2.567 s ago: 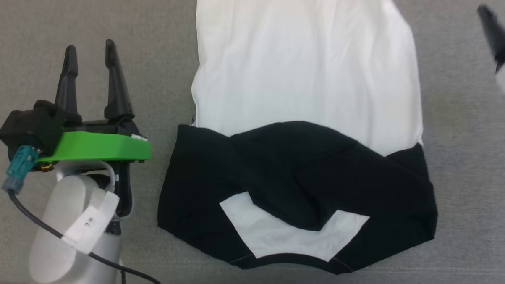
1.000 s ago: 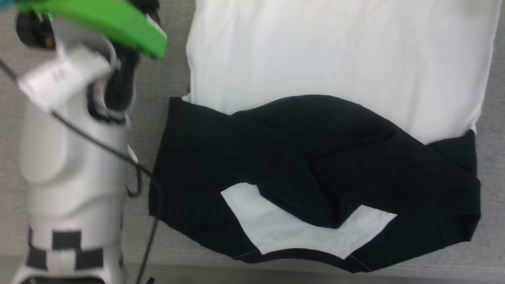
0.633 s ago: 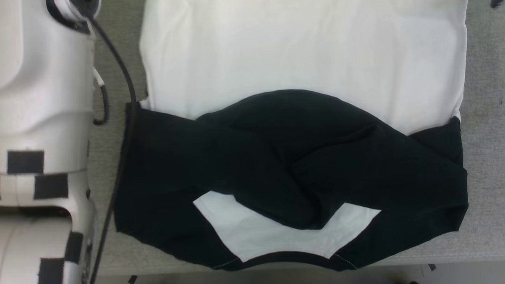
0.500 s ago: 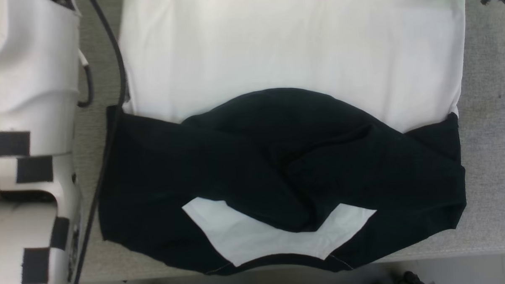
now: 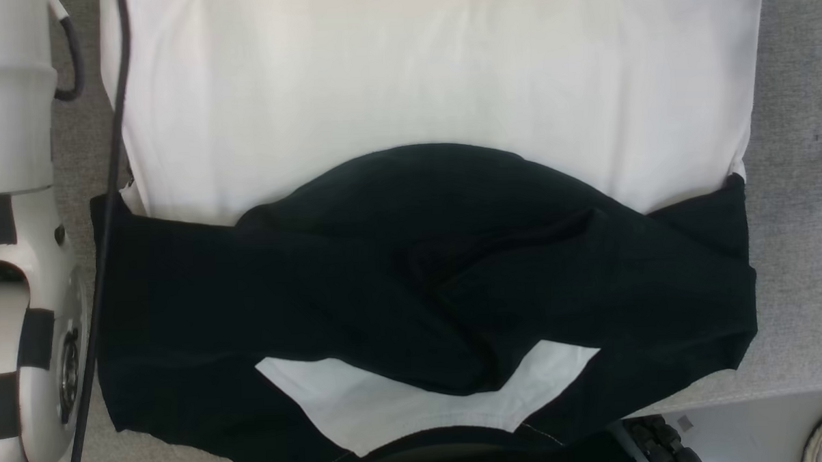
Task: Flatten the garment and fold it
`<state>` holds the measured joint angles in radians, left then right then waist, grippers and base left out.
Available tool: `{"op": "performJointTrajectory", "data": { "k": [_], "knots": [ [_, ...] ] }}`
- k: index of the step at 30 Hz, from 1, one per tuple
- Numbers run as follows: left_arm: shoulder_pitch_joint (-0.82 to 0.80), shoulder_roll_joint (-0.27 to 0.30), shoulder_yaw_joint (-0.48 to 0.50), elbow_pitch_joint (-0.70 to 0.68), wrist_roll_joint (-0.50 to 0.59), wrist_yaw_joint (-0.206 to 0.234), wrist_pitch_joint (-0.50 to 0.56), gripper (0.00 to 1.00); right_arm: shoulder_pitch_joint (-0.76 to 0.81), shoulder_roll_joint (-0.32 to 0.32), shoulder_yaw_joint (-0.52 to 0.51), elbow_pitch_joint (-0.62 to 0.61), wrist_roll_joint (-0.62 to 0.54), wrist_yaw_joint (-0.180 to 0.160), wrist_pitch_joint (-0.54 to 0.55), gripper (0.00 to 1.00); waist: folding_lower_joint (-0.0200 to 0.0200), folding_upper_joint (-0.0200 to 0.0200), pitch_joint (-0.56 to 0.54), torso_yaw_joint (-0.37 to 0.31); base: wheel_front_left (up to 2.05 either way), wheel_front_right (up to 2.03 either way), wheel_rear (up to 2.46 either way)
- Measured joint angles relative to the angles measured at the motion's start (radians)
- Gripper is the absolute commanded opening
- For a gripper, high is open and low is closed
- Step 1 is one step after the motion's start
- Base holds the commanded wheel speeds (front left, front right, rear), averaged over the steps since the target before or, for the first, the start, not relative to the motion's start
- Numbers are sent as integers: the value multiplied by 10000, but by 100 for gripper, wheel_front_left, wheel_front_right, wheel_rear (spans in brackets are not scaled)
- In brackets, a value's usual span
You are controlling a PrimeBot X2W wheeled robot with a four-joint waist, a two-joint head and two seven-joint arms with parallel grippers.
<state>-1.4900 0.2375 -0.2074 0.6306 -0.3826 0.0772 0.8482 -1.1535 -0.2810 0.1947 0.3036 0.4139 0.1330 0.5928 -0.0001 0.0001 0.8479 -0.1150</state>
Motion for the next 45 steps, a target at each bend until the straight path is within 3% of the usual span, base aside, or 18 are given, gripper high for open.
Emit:
{"op": "performJointTrajectory", "data": {
  "k": [6,11,21,30,39,45],
  "knots": [
    [369,-8,263,-612,-481,-48,178,0,-39,-155,40,96,8,0,-94,0,0,0,-56,122,0,0,0],
    [929,-255,773,-1016,-1118,-173,-690,0,-34,-188,61,418,-13,-2,-215,0,0,-1,-284,197,0,0,0],
    [2113,-546,1536,-1739,-2286,-1193,-2422,0,540,-514,-290,915,-173,-2,-1026,0,1,0,-1400,489,0,0,0],
    [4578,-537,1661,-2786,-2991,-1766,-2863,0,2057,-702,-554,930,58,-2,-1453,0,1,0,-3105,857,0,0,0],
    [7708,-529,1756,-4343,-3544,-1806,-2838,0,4449,-686,-721,265,635,-2,-1490,0,0,0,-5013,1212,0,0,0],
    [9593,-539,1845,-5279,-3900,-1501,-2360,0,6007,-669,-970,-470,899,-2,-913,0,0,-1,-6110,1399,0,0,0]
  ]
}}
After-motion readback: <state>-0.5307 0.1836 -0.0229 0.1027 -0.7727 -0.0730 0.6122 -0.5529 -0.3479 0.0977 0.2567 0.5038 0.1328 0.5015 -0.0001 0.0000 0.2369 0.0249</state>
